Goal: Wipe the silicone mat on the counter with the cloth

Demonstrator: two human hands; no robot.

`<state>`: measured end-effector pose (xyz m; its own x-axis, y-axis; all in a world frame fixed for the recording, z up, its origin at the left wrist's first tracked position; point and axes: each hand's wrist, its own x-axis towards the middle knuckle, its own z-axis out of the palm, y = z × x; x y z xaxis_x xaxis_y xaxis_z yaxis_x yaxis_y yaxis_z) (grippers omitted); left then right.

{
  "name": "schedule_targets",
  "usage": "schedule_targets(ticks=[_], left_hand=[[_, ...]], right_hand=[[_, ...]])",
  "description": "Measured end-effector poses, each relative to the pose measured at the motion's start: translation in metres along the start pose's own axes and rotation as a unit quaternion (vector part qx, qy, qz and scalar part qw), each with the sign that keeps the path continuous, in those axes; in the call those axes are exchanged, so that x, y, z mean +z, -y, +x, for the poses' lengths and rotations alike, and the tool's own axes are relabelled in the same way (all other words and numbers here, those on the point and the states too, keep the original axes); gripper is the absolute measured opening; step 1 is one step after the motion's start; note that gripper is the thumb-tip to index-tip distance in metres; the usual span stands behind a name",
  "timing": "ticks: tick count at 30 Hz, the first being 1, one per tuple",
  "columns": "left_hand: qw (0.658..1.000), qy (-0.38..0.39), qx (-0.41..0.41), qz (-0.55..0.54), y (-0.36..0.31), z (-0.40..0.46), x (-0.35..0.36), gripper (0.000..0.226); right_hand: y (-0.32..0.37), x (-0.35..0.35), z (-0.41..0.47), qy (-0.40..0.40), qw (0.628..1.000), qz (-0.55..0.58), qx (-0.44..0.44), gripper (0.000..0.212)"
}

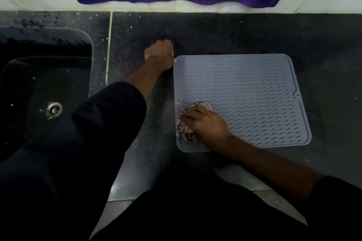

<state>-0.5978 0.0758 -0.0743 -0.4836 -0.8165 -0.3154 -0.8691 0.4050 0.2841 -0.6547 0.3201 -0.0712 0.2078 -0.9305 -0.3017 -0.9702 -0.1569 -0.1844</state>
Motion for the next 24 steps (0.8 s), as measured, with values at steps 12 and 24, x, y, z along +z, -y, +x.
schedule_targets(ticks=[12, 24], left_hand=[[0.991, 0.066, 0.113, -0.040, 0.030, -0.038, 0.049, 0.091], [0.991, 0.084, 0.100, -0.019, 0.026, -0.040, 0.048, 0.090]], right_hand=[[0.005, -0.008, 0.028, -0.060, 0.995, -0.006, 0.074, 0.039], [0.021, 0.006, -0.031, -0.126, 0.989, -0.051, -0.051, 0.039]])
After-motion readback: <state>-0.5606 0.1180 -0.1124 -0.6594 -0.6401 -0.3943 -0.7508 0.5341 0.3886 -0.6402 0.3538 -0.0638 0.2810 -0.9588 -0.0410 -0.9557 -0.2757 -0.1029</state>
